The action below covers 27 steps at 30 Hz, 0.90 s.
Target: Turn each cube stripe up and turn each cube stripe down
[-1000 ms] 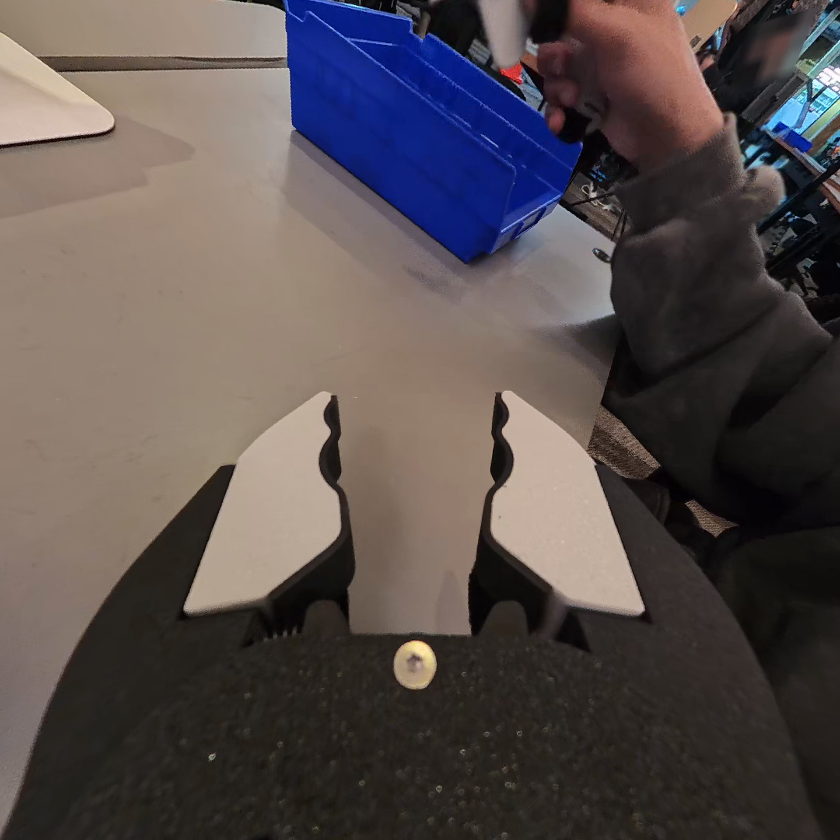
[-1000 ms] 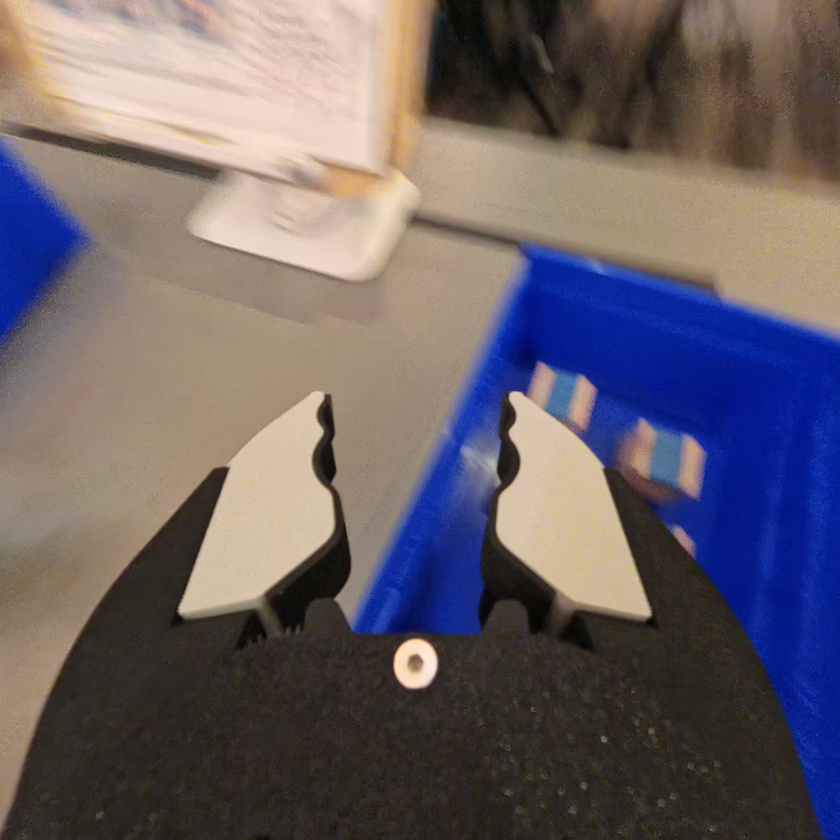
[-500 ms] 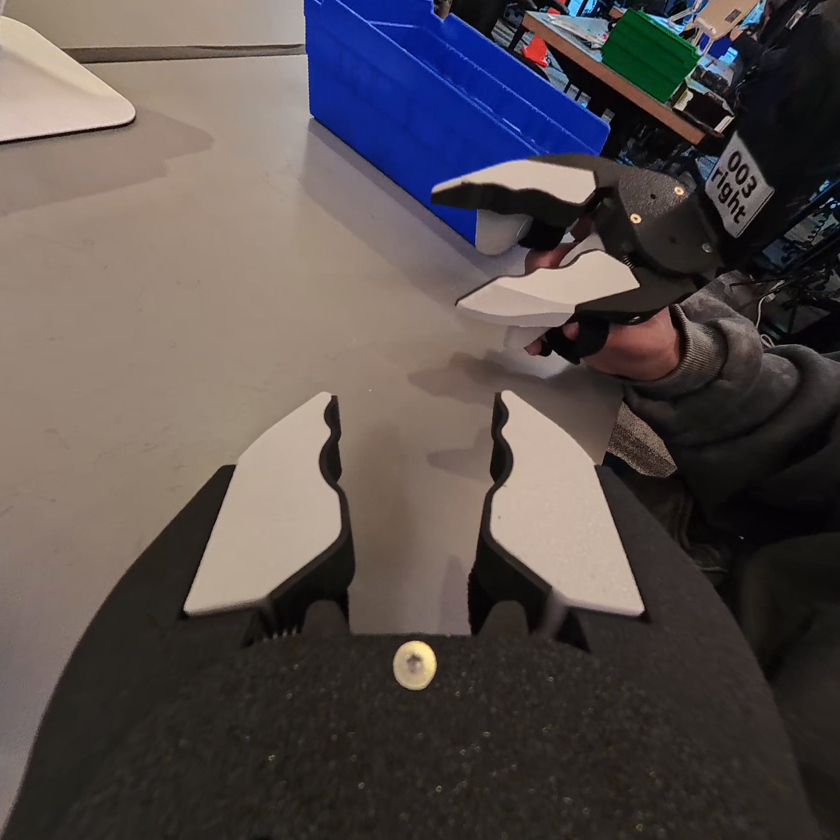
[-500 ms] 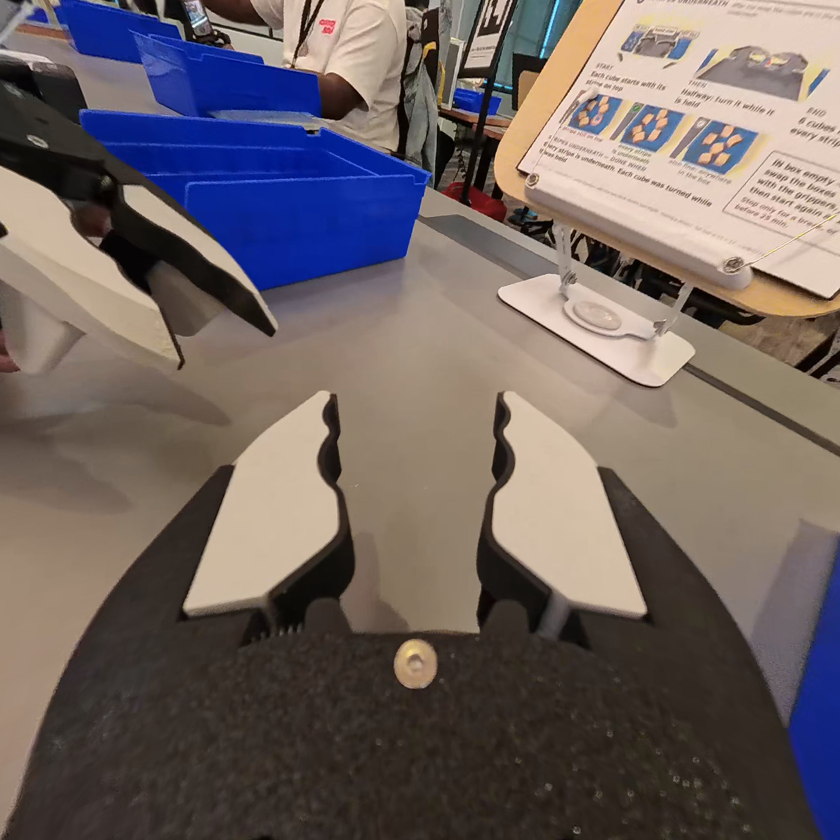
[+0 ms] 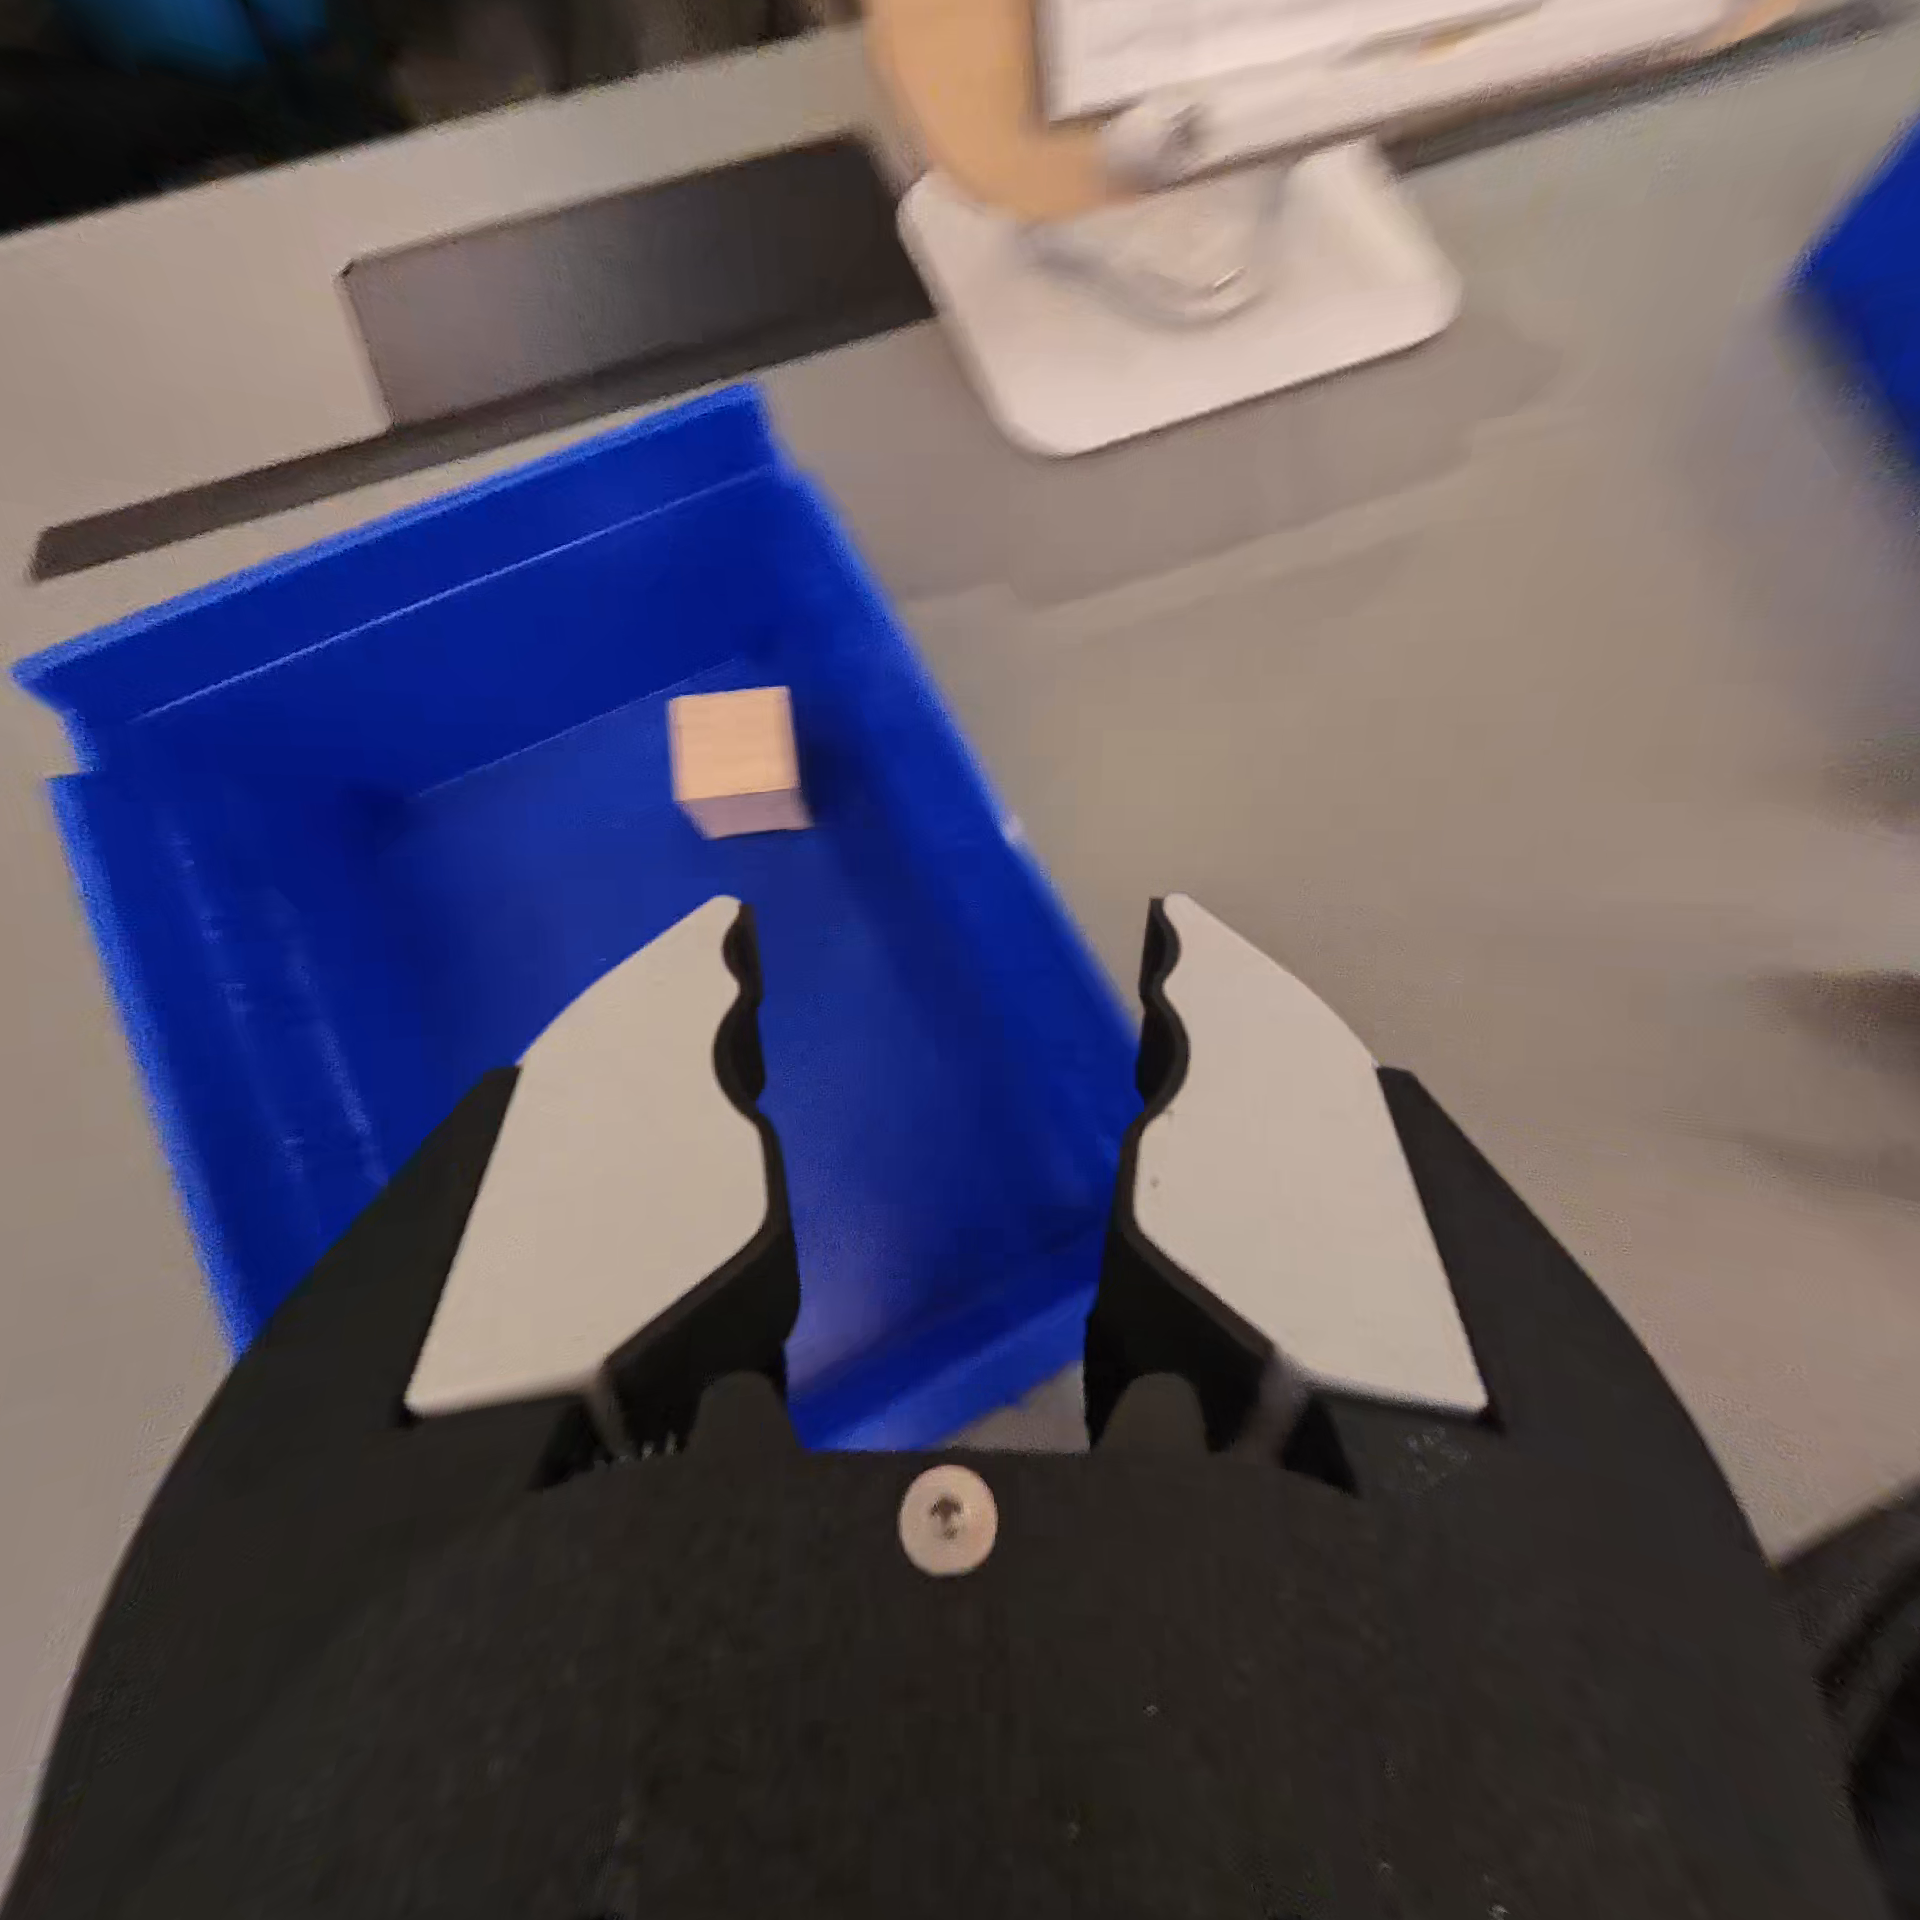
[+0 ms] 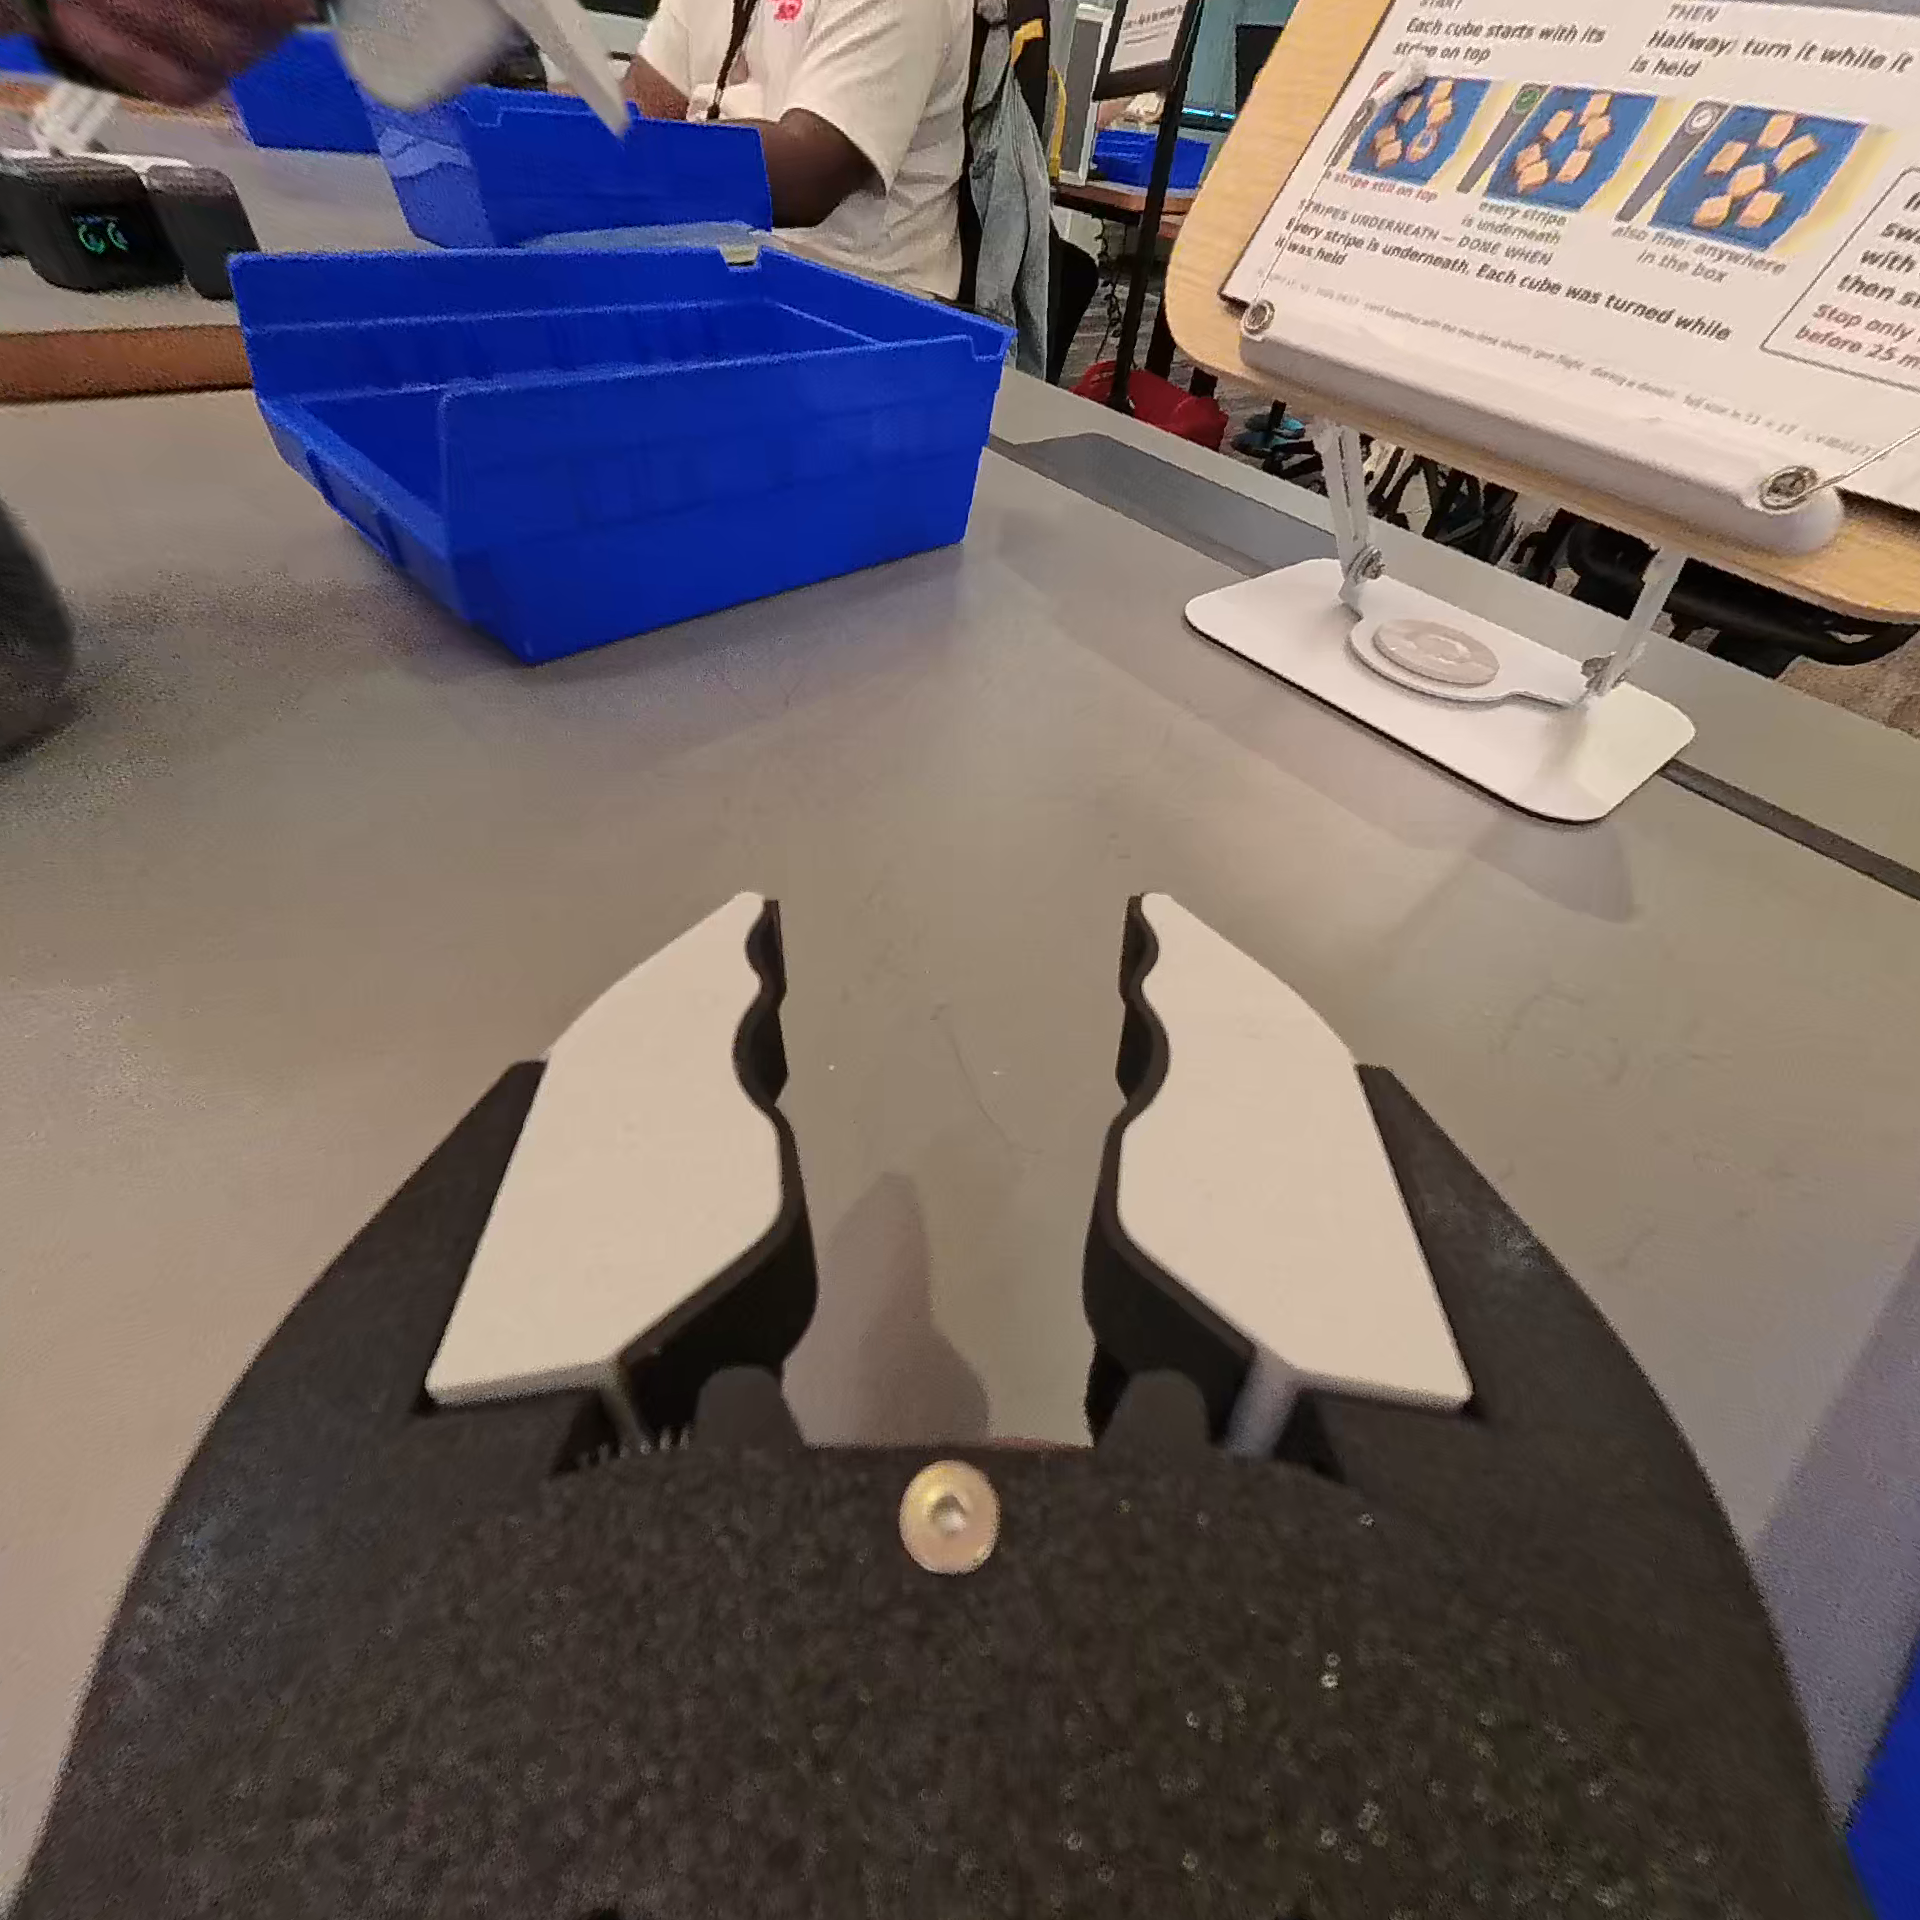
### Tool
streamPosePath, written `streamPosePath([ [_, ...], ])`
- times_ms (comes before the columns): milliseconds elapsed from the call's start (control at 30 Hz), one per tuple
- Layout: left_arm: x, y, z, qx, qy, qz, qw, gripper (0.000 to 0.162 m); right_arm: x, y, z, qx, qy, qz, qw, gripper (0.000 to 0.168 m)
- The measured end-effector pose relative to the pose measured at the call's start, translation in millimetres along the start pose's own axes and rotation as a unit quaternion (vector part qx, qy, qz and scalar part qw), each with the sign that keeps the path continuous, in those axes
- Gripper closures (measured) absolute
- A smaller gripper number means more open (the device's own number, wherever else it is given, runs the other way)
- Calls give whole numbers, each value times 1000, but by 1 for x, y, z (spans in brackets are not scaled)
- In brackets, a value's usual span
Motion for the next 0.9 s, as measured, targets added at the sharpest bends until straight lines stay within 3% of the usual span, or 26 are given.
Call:
streamPosePath([
  [200,95,22,56,-22,-17,143,989,91,-2,1,-1,-40,20,4,999,108],
  [367,145,32,78,-43,-13,191,980,88,0,5,1,-51,18,15,998,109],
  [467,156,35,72,-82,29,195,977,108,2,8,1,-55,18,22,998,109],
  [500,157,34,67,-95,53,192,975,120,3,8,1,-56,18,23,998,109],
  [700,129,40,73,-73,24,198,977,120,3,10,0,-49,10,26,998,110],
  [900,48,30,79,-79,-34,130,988,120,2,7,-2,-37,12,22,999,111],
])
Point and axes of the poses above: each gripper's, where its closed fingertips meet, x out along the fingers, y out of its underside, z = x × y across the jaws, the point moved 3 cm from there along -x, back along the fingers, and after that the axes turned 13 degrees about x, right-handed, at the moved point
